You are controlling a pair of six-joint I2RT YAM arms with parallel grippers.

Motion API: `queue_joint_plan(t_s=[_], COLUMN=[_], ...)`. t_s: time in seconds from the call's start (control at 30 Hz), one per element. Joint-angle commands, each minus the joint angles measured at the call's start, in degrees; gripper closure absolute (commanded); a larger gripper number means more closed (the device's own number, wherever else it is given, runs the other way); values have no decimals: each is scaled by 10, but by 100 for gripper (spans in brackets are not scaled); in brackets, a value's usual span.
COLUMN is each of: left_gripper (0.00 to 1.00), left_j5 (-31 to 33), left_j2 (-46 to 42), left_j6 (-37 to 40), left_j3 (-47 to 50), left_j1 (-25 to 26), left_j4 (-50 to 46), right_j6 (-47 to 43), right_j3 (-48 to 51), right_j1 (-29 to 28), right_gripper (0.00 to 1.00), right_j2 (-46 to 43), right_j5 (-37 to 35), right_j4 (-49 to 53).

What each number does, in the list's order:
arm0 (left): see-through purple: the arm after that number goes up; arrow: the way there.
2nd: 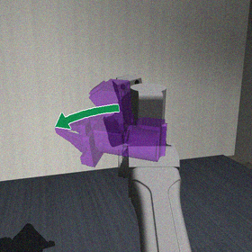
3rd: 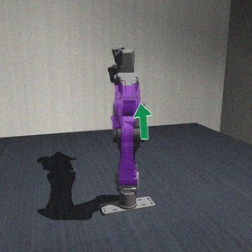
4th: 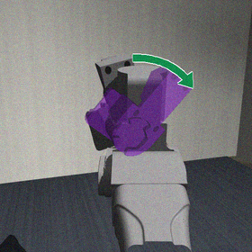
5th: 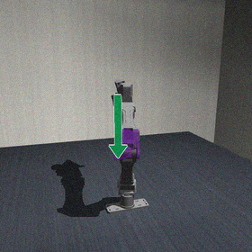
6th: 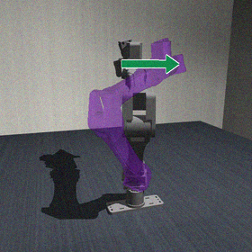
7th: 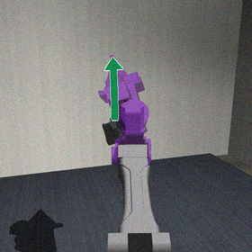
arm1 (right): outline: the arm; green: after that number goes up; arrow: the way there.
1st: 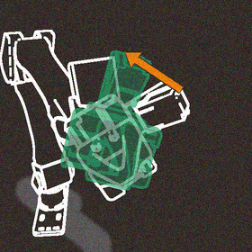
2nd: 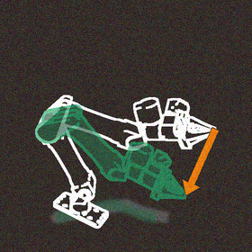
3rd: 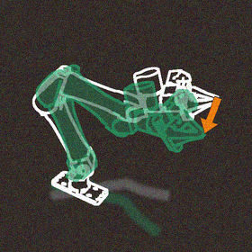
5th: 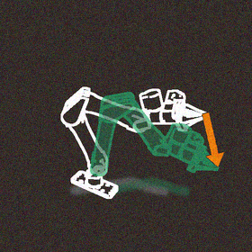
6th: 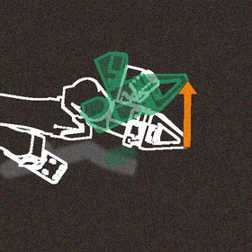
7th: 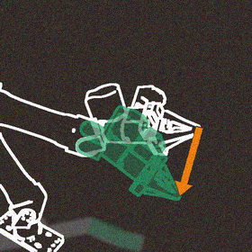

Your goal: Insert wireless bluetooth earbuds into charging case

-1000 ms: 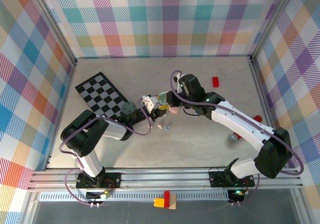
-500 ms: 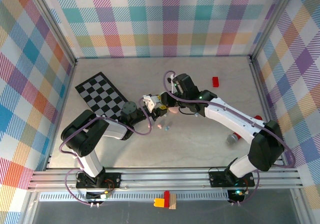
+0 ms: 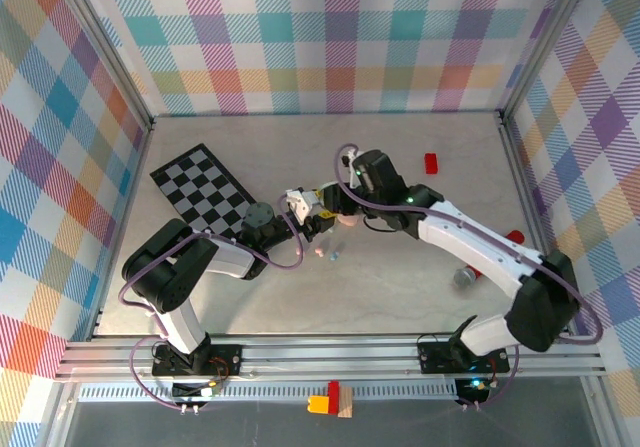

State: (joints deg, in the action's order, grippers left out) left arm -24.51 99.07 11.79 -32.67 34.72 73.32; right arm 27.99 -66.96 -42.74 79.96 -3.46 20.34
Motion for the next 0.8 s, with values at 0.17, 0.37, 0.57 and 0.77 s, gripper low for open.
queue_joint_plan(t_s=[0.17, 0.37, 0.57, 0.77], left_gripper=[58, 58, 58, 58], left_j5=[-20, -26, -20, -3], left_j2=[-26, -74, -142, -207], left_j6=[-32, -61, -92, -96], left_j3=[20, 40, 72, 103], left_j1=[-41, -72, -104, -116], left_j4=[33, 35, 37, 33], right_j6=[42, 60, 52, 49], right_j3=[128, 144, 84, 2], right_j1=[31, 44, 49, 50], right_gripper=[53, 52, 52, 53], right_j2=[-117, -50, 98, 233], right_j5=[-58, -26, 67, 125], right_j4=[-54, -86, -105, -116])
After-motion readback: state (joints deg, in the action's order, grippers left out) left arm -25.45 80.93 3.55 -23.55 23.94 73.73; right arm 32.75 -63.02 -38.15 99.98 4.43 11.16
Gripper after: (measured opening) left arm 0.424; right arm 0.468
